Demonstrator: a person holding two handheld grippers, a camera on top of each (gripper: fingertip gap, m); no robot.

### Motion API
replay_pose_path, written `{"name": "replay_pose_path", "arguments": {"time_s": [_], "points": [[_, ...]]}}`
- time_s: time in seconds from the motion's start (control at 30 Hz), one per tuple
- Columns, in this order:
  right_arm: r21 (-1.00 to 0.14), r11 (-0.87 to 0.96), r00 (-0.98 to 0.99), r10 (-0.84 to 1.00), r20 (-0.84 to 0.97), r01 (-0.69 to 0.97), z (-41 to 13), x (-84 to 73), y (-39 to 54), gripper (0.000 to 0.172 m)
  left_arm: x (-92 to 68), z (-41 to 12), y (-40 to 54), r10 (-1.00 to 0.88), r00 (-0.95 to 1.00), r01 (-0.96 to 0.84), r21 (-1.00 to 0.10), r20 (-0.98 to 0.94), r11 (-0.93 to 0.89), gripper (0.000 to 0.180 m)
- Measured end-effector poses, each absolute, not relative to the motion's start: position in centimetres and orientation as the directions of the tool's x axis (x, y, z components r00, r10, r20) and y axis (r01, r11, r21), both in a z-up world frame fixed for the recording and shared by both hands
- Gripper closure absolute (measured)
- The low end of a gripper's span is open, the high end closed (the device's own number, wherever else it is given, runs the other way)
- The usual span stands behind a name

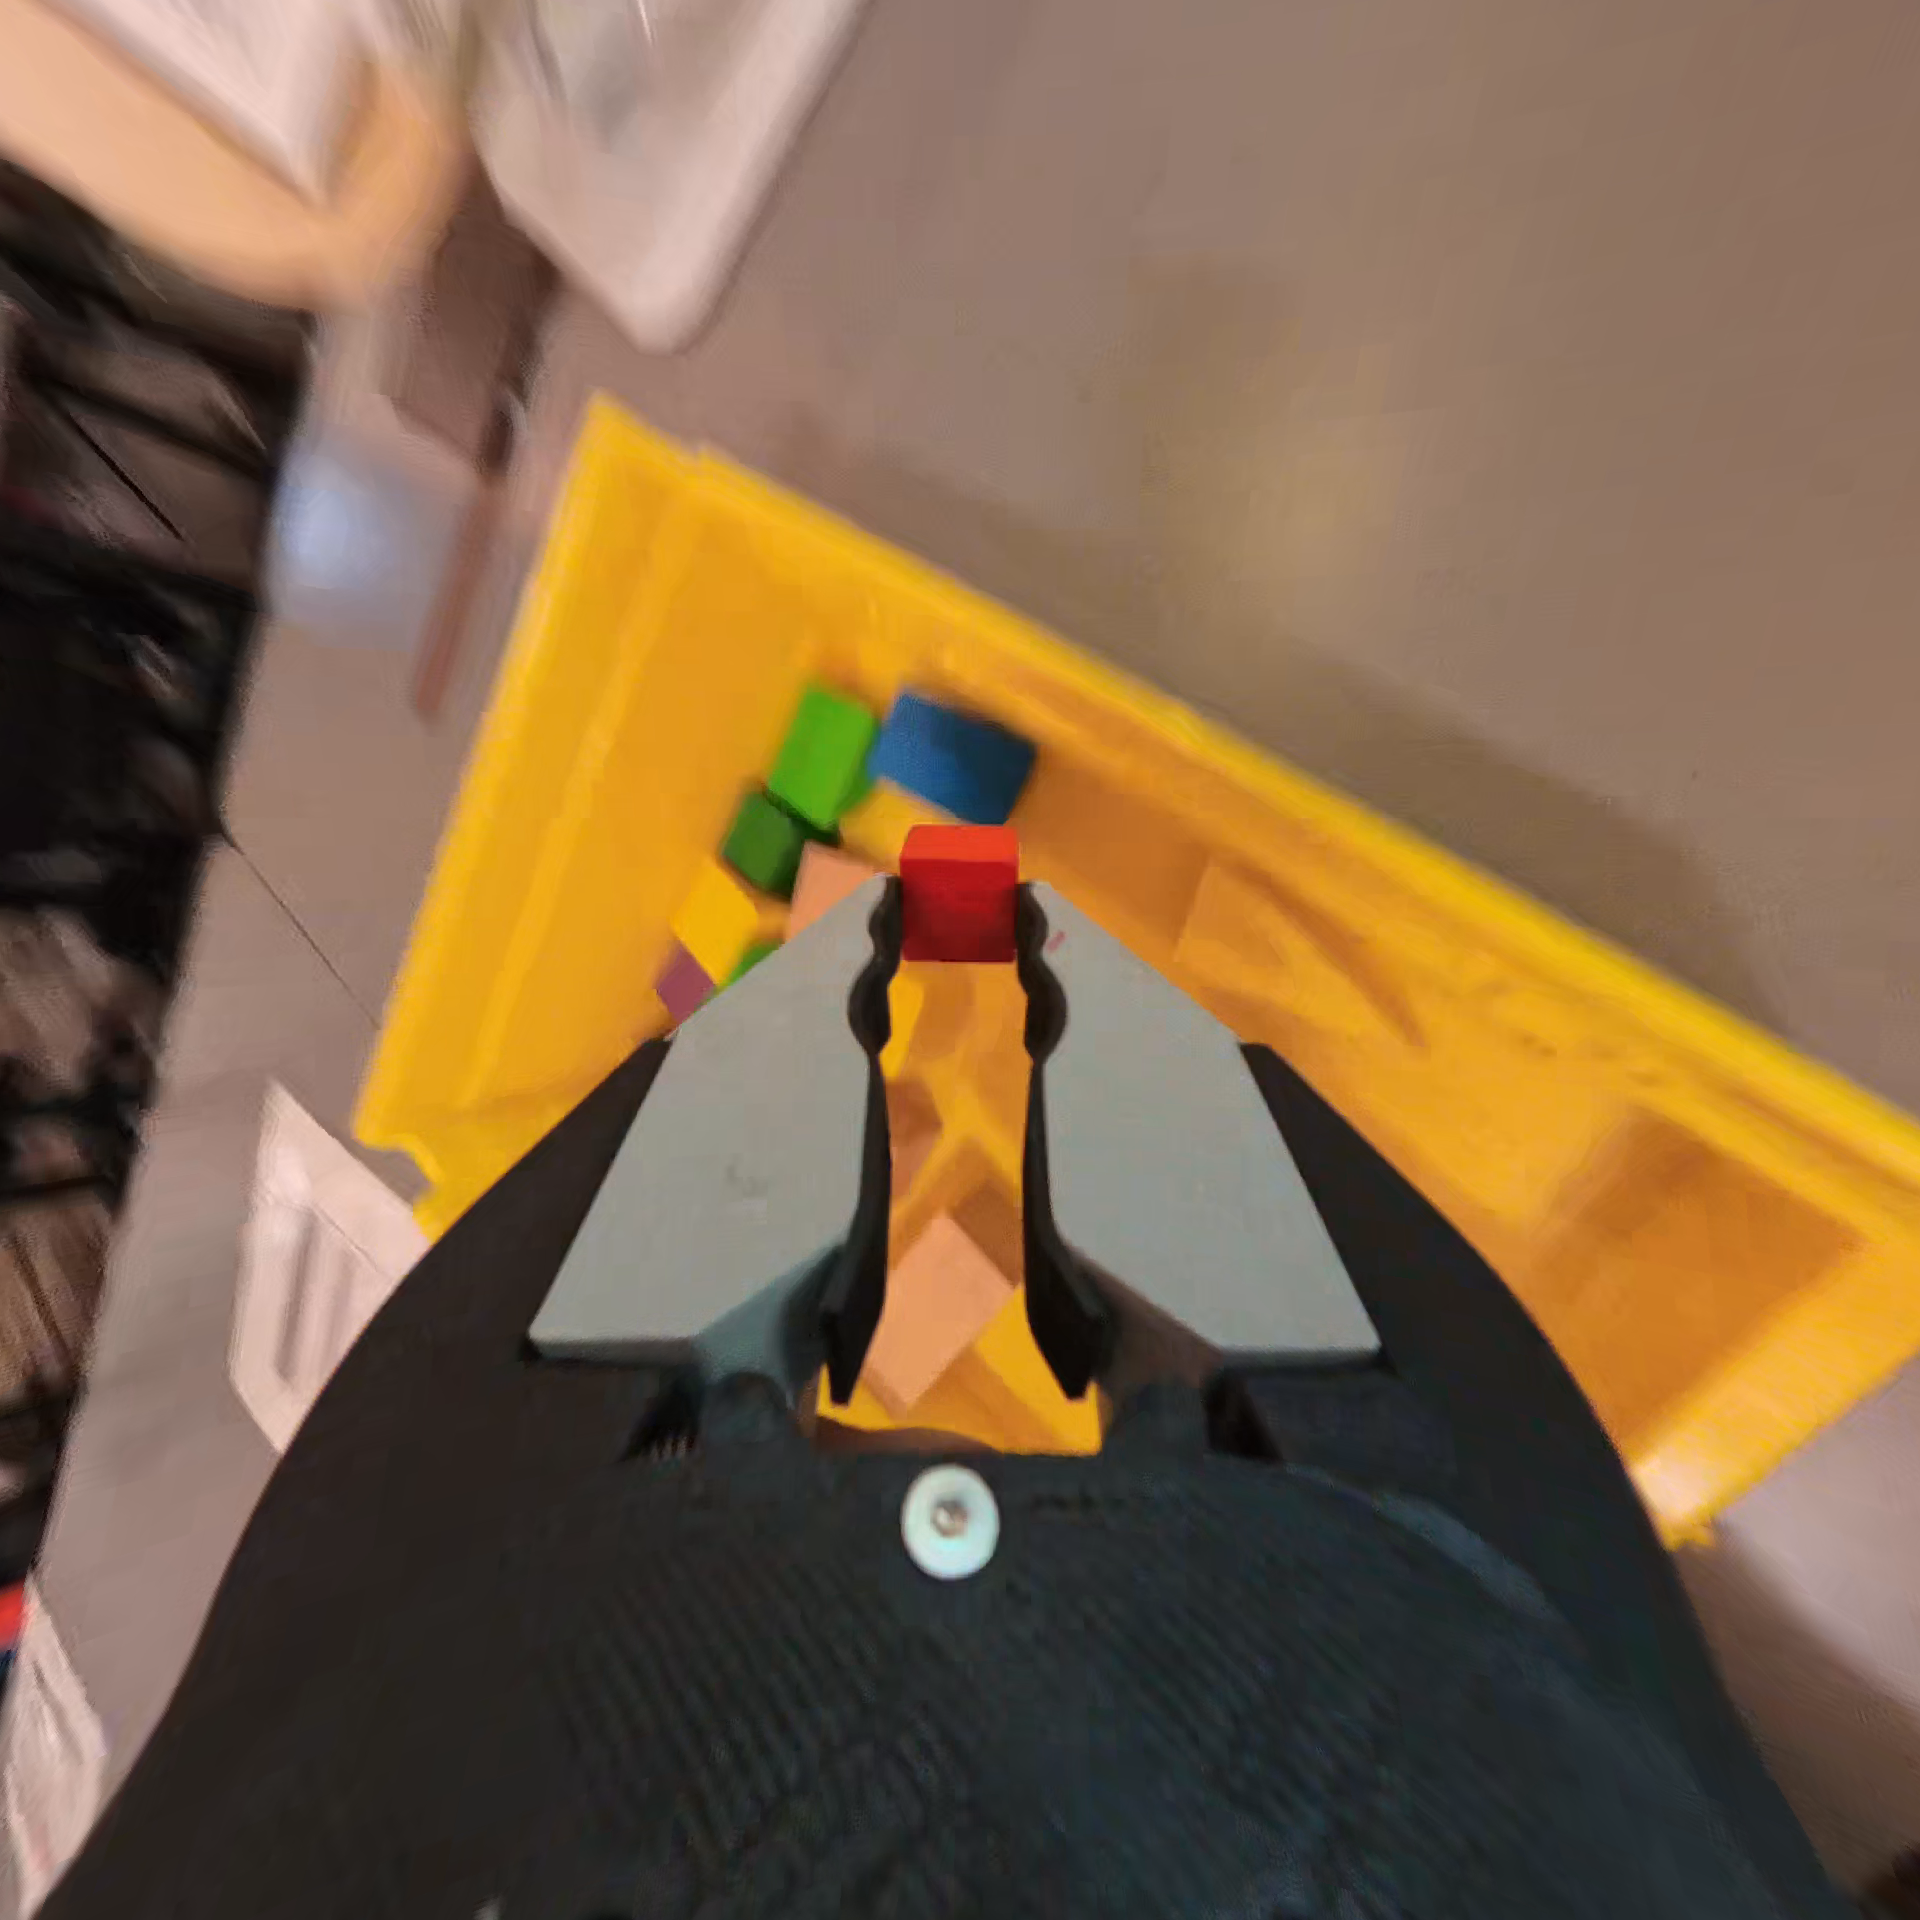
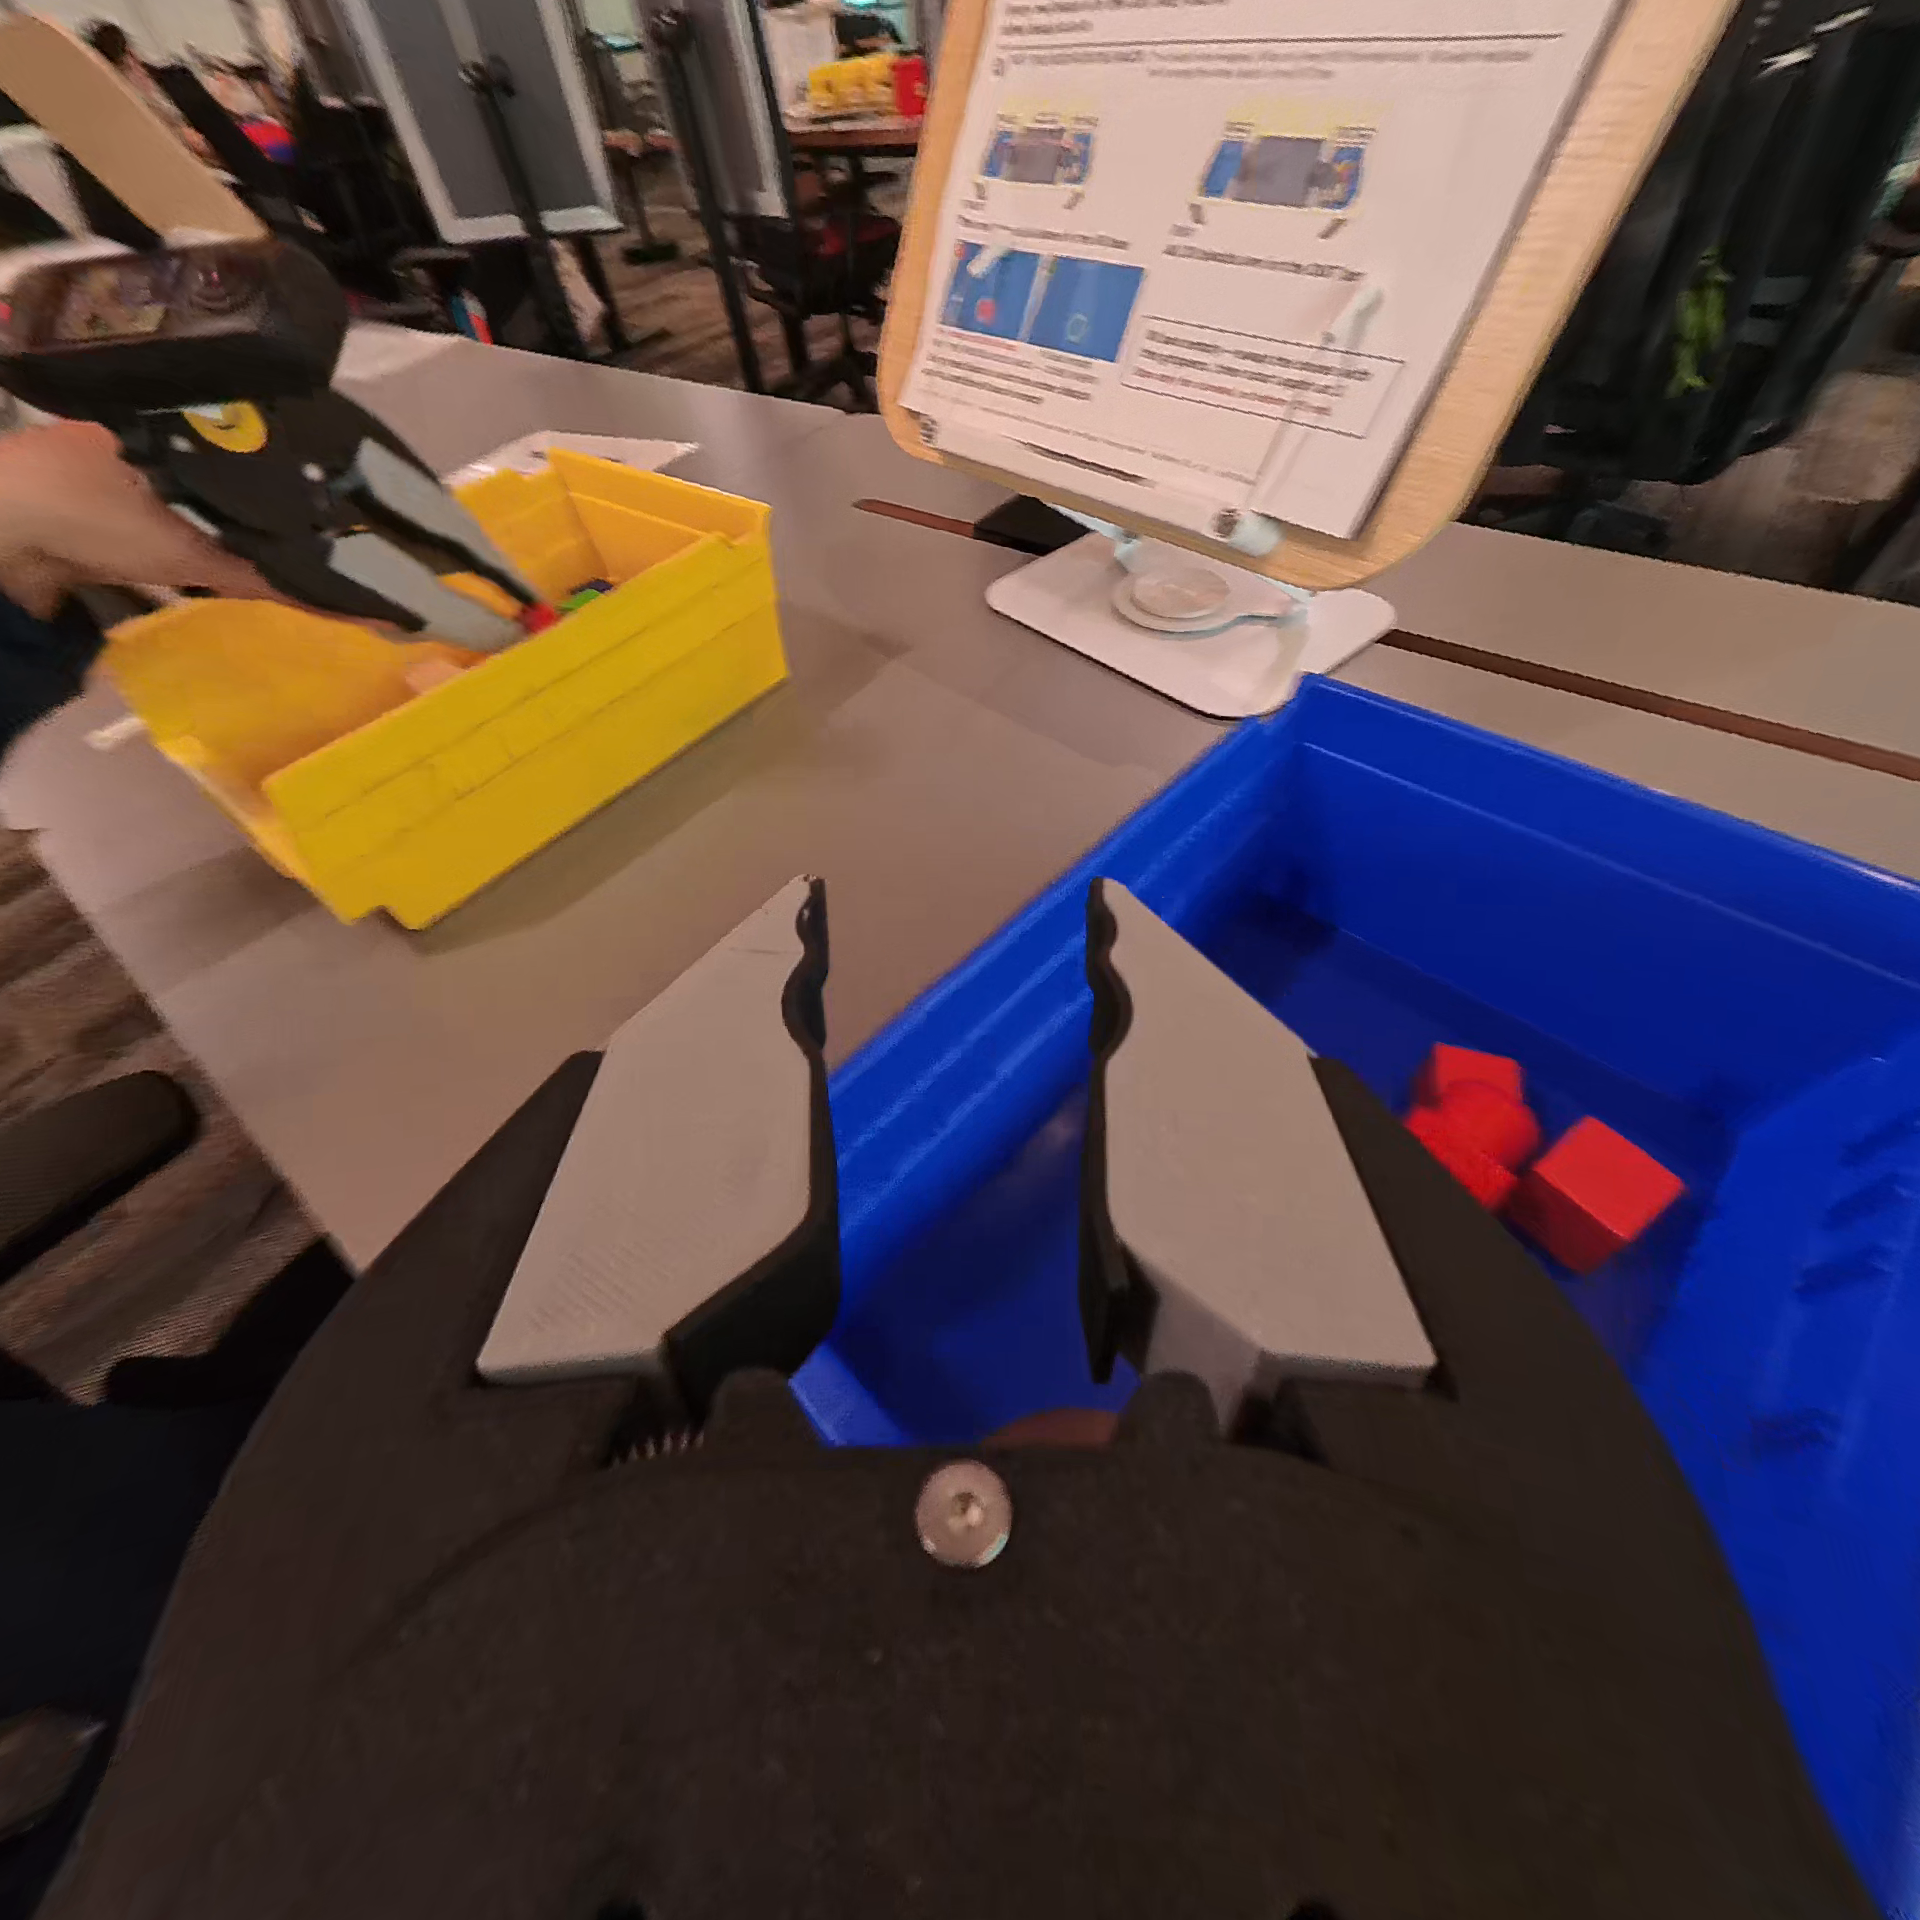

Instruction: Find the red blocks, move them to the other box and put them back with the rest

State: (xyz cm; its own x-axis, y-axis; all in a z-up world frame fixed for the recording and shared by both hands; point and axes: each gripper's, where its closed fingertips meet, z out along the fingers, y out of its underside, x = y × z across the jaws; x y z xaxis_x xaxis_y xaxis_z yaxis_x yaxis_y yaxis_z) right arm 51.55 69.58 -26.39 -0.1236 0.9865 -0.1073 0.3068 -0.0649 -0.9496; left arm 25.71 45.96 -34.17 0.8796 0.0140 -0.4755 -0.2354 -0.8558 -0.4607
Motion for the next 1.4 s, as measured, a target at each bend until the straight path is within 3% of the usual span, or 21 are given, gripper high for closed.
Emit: {"name": "replay_pose_path", "arguments": {"time_s": [0.1, 0.23, 0.4, 0.57, 0.63, 0.7, 0.8, 1.03, 1.13, 1.23, 1.3, 1.37, 1.4], "points": [[-0.944, -0.114, -0.287, 0.935, -0.206, 0.308, -26.0, 51.2, 65.6, 0.123, 32.6, -28.8, 48.8, -0.034, 0.779, -0.511, -0.602, -0.627, -0.614, 0.161], [-0.922, -0.172, -0.528, 0.776, -0.344, 0.348, -25.6, 51.2, 58.8, 0.122, 45.2, -25.2, 50.7, -0.093, 0.613, -0.787, -0.595, -0.784, -0.164, 0.161], [-0.870, -0.256, -0.701, 0.517, -0.491, 0.421, -24.5, 52.3, 53.1, 0.123, 53.7, -24.2, 50.5, -0.083, 0.552, -0.816, -0.558, -0.830, 0.153, 0.161], [-0.849, -0.244, -0.769, 0.360, -0.529, 0.469, -24.4, 53.5, 50.2, 0.128, 55.0, -23.6, 50.2, -0.064, 0.619, -0.753, -0.615, -0.783, 0.232, 0.161], [-0.840, -0.240, -0.785, 0.301, -0.541, 0.487, -24.4, 53.9, 49.4, 0.132, 54.8, -23.9, 50.5, -0.064, 0.634, -0.743, -0.630, -0.770, 0.225, 0.161], [-0.836, -0.241, -0.792, 0.274, -0.546, 0.493, -24.5, 54.0, 48.9, 0.152, 54.8, -24.9, 51.0, -0.094, 0.624, -0.753, -0.629, -0.776, 0.196, 0.161], [-0.818, -0.245, -0.776, 0.264, -0.573, 0.520, -25.0, 53.6, 48.6, 0.152, 54.6, -25.6, 51.5, -0.116, 0.647, -0.736, -0.657, -0.753, 0.162, 0.161], [-0.887, -0.257, -0.689, 0.559, -0.461, 0.384, -24.2, 52.0, 54.2, 0.153, 51.4, -27.0, 51.3, -0.120, 0.706, -0.705, -0.709, -0.698, -0.028, 0.143], [-0.952, -0.216, -0.337, 0.899, -0.281, 0.217, -24.1, 50.8, 65.0, 0.153, 47.2, -26.7, 49.7, -0.041, 0.783, -0.618, -0.768, -0.620, -0.168, 0.144], [-0.964, -0.172, 0.070, 0.984, -0.161, 0.201, -26.1, 51.6, 74.9, 0.152, 41.8, -27.6, 48.0, 0.100, 0.877, -0.415, -0.845, -0.471, -0.338, 0.139], [-0.926, -0.206, 0.084, 0.978, -0.189, 0.317, -28.9, 51.4, 76.0, 0.145, 39.7, -28.4, 47.1, 0.167, 0.909, -0.298, -0.874, -0.382, -0.383, 0.131], [-0.908, -0.201, 0.117, 0.979, -0.169, 0.367, -30.1, 51.5, 76.8, 0.117, 38.7, -28.8, 46.4, 0.199, 0.922, -0.233, -0.887, -0.331, -0.399, 0.125], [-0.922, -0.181, 0.133, 0.981, -0.143, 0.343, -29.5, 51.7, 77.1, 0.118, 38.5, -29.1, 45.9, 0.207, 0.926, -0.210, -0.887, -0.315, -0.412, 0.120]]}}
